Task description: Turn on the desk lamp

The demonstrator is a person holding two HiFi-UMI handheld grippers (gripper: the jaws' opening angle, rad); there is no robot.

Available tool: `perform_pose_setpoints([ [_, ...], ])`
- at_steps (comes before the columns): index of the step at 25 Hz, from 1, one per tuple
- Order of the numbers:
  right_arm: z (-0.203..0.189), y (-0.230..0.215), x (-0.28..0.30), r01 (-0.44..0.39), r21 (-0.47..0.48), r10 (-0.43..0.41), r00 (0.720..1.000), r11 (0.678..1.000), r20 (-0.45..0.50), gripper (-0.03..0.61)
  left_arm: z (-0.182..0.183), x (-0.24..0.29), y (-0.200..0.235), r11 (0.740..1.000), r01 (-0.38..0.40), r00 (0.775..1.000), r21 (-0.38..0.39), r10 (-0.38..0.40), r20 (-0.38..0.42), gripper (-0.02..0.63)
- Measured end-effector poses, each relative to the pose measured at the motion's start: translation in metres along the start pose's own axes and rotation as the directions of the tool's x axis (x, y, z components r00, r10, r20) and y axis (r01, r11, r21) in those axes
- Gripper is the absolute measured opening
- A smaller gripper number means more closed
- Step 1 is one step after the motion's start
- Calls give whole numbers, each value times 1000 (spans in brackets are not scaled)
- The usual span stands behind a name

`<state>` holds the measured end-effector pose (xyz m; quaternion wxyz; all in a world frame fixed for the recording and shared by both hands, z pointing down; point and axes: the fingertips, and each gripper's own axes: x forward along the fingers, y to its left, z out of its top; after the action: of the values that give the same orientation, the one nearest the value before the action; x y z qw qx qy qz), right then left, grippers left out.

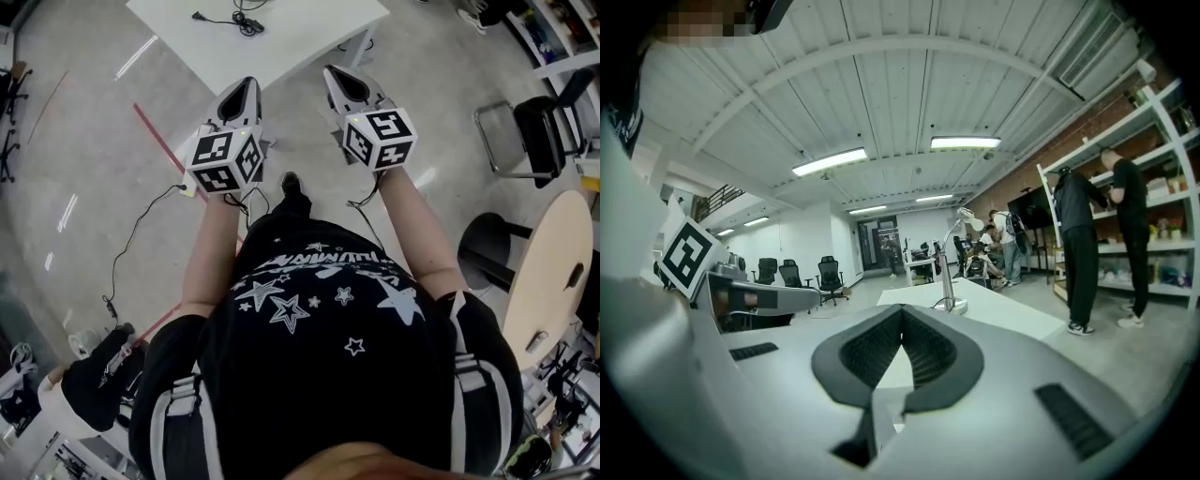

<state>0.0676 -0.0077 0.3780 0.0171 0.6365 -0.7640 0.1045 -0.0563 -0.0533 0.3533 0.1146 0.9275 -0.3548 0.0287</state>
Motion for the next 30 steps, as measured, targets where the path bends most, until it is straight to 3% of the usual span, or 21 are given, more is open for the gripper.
perform_pose_setpoints([
  [6,7,-15,30,7,-2,-7,1000,1000,-24,4,5,34,17,1000,9,1000,-14,-10,-20,8],
  [12,14,-28,60,27,-1,-27,999,1000,-32,3,10,62,27,996,74,997,-39,-75,-11,9],
  [20,12,-43,99,48,-9,-48,997,999,-56,5,4,104,59,997,59,997,-53,-61,-53,9],
  [30,10,-54,114,55,0,-55,996,998,-74,3,-1,123,69,996,53,996,-65,-57,-70,9],
])
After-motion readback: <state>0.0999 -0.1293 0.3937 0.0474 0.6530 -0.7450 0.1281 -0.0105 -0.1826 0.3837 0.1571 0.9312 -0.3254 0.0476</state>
